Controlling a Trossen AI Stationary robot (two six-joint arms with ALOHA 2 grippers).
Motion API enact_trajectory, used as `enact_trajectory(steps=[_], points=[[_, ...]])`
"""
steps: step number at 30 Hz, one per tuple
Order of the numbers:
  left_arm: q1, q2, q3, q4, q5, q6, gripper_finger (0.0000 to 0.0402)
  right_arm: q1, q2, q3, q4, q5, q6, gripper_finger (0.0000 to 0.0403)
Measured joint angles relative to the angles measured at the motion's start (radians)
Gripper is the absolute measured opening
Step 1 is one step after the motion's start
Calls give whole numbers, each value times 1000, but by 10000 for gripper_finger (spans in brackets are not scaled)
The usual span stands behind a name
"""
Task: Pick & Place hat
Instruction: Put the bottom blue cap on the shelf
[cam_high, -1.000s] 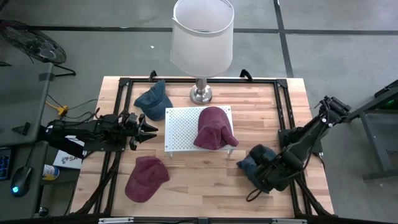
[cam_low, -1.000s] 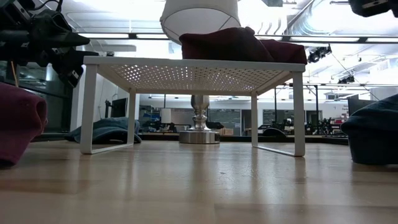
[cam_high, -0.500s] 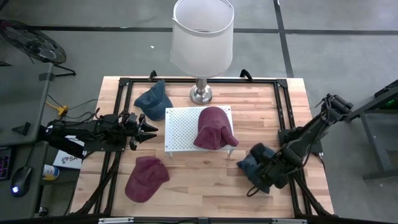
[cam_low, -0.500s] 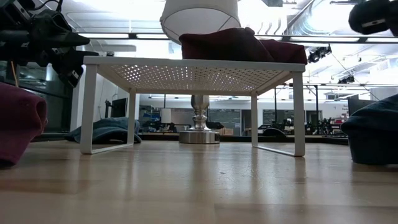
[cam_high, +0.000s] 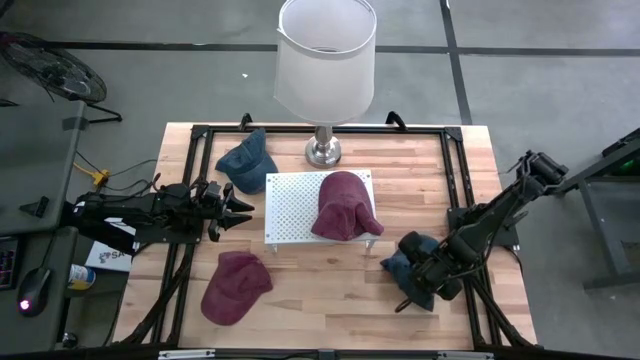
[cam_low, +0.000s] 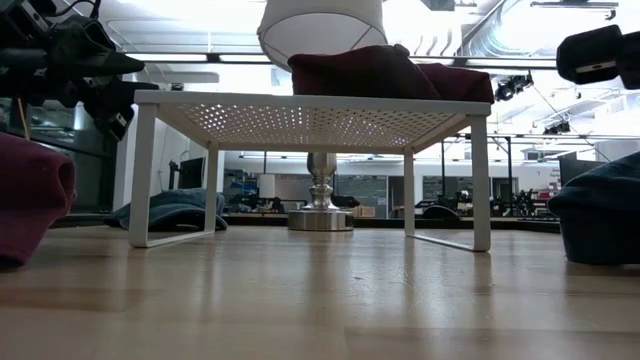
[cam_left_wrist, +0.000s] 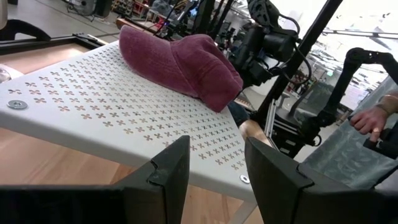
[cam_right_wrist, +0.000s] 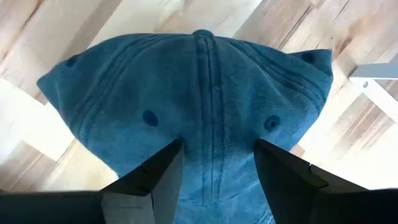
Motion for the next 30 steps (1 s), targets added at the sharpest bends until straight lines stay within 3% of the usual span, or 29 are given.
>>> enact_trajectory(steps=[19, 30], points=[[0, 0, 0, 0, 0, 0, 154, -21, 0, -105, 108, -25, 52, 186], [0, 0, 0, 0, 0, 0, 154, -31, 0, -154, 133, -25, 63, 121]])
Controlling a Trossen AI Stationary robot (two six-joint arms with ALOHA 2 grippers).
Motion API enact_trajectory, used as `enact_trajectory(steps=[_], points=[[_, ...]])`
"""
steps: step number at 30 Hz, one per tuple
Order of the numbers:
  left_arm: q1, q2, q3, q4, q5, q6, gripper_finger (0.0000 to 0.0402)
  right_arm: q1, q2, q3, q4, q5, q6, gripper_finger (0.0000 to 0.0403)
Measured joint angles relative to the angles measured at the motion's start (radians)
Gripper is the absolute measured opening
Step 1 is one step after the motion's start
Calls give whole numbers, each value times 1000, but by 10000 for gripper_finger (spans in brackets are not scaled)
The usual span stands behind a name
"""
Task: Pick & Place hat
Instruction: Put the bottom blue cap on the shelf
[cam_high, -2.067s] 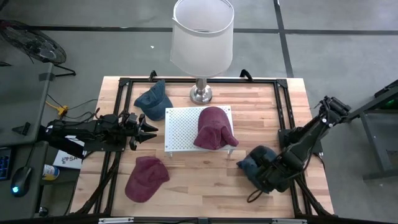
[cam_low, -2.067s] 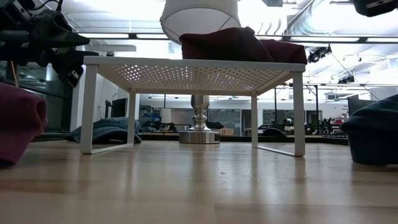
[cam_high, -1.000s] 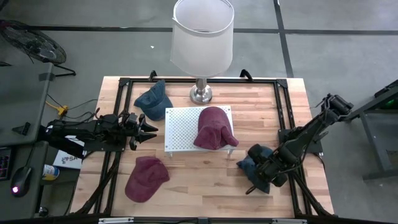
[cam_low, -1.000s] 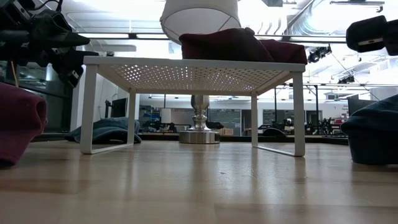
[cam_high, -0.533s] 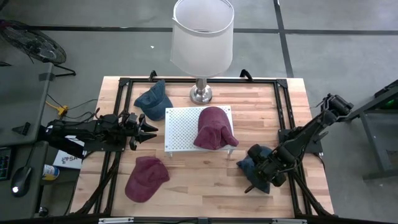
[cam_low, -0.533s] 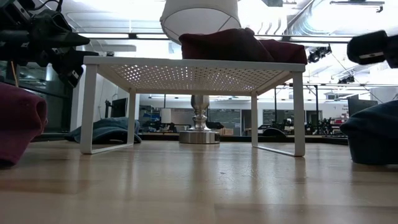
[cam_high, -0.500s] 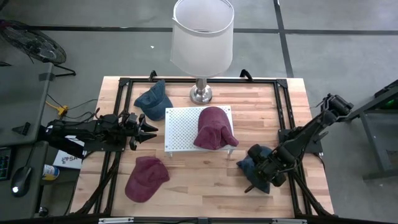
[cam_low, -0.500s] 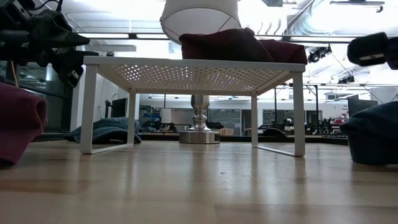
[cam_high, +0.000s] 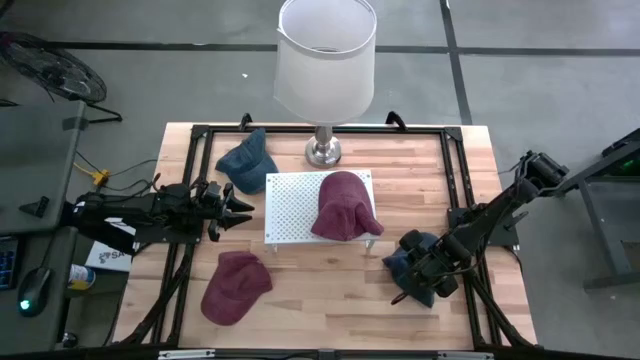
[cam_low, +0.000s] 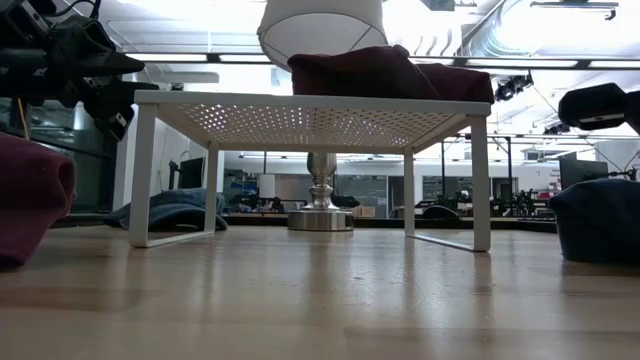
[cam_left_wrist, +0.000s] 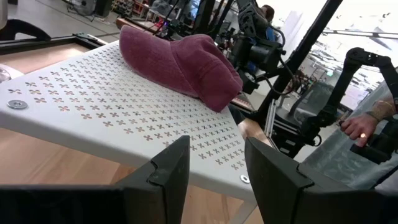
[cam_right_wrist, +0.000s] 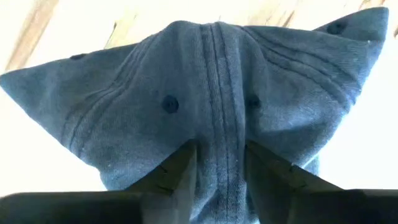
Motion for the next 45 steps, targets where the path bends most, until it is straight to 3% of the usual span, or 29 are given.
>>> enact_trajectory(steps=[17, 28, 35, 45], points=[[0, 0, 0, 0, 0, 0, 154, 0, 0, 0, 0, -1, 54, 8], [0, 0, 0, 0, 0, 0, 154, 0, 0, 46, -37, -42, 186, 4], [0, 0, 0, 0, 0, 0, 154, 0, 0, 163, -169, -38, 277, 2], [0, 0, 0, 0, 0, 0, 154, 0, 0, 368, -321, -66, 542, 1]])
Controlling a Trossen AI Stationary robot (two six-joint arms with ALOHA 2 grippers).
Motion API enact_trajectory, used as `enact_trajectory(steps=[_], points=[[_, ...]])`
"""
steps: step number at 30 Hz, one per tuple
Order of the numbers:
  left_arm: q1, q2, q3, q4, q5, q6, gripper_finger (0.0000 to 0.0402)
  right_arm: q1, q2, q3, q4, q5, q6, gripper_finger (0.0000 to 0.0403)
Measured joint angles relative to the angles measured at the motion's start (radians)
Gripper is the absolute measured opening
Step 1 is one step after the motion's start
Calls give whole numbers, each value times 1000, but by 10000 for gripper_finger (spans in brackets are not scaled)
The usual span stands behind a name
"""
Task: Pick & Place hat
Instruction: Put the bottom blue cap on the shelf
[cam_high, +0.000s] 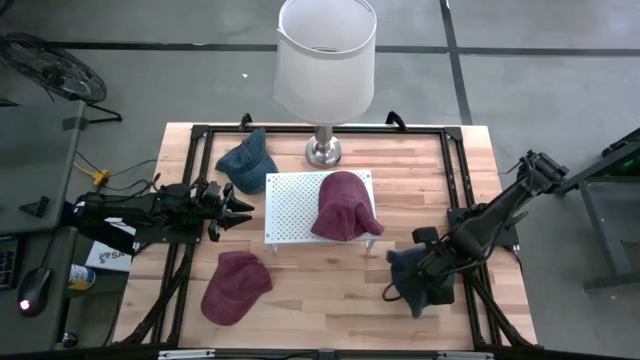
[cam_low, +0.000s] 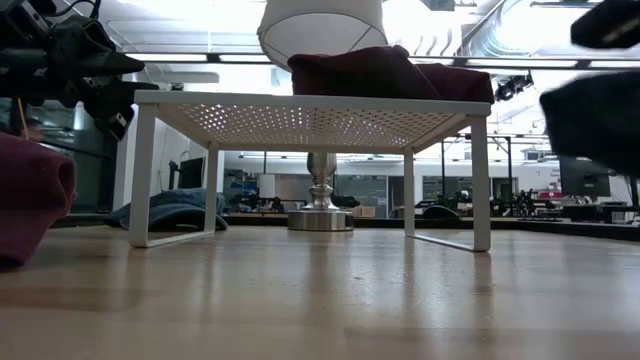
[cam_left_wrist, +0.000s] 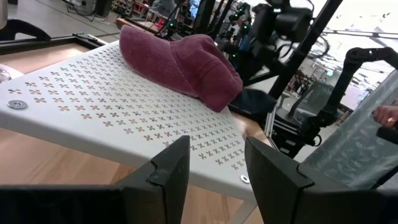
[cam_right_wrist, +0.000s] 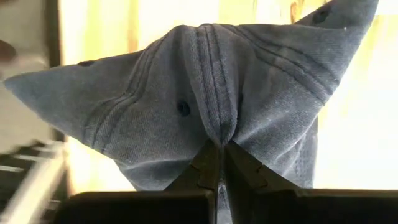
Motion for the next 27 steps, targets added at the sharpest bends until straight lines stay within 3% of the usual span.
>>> enact_trajectory(steps=[8, 15, 27], points=[[0, 0, 0, 0, 0, 0, 154, 9, 0, 173, -28, -56, 114, 0], [0, 0, 0, 0, 0, 0, 154, -12, 0, 294, -27, 21, 204, 0], [0, 0, 0, 0, 0, 0, 154, -85, 0, 368, 26, 107, 159, 0]])
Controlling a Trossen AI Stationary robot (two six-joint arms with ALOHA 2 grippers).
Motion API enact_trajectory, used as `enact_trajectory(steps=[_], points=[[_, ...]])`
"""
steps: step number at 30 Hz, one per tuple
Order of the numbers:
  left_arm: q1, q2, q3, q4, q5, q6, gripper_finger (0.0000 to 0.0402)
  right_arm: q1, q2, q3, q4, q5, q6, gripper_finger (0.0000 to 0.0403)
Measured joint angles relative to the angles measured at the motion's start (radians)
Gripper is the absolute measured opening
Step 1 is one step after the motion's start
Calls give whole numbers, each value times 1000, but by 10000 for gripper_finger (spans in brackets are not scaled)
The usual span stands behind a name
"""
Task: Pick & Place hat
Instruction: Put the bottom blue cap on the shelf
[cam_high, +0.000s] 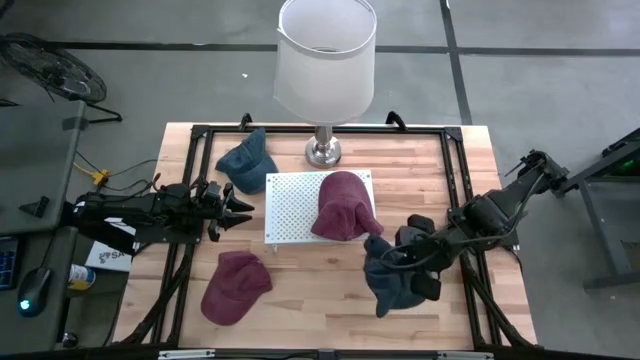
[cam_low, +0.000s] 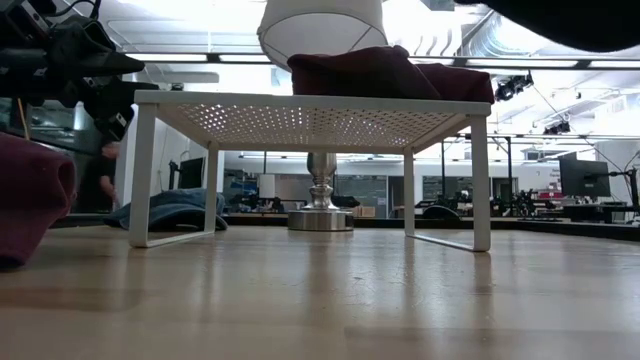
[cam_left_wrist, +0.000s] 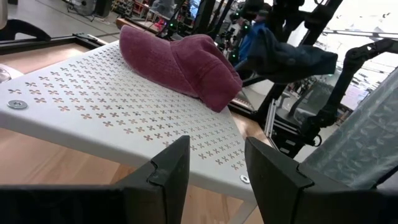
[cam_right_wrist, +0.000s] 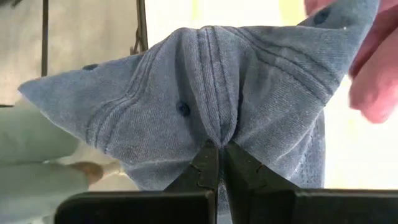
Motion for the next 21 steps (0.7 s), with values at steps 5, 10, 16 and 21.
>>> enact_trajectory(steps=[5, 10, 16, 21], points=[[0, 0, 0, 0, 0, 0, 154, -8, 0, 0, -1, 30, -28, 0], [0, 0, 0, 0, 0, 0, 154, -8, 0, 0, -1, 62, -29, 0], [0, 0, 0, 0, 0, 0, 154, -8, 0, 0, -3, 62, -4, 0], [0, 0, 0, 0, 0, 0, 154, -8, 0, 0, -14, 50, 10, 0]])
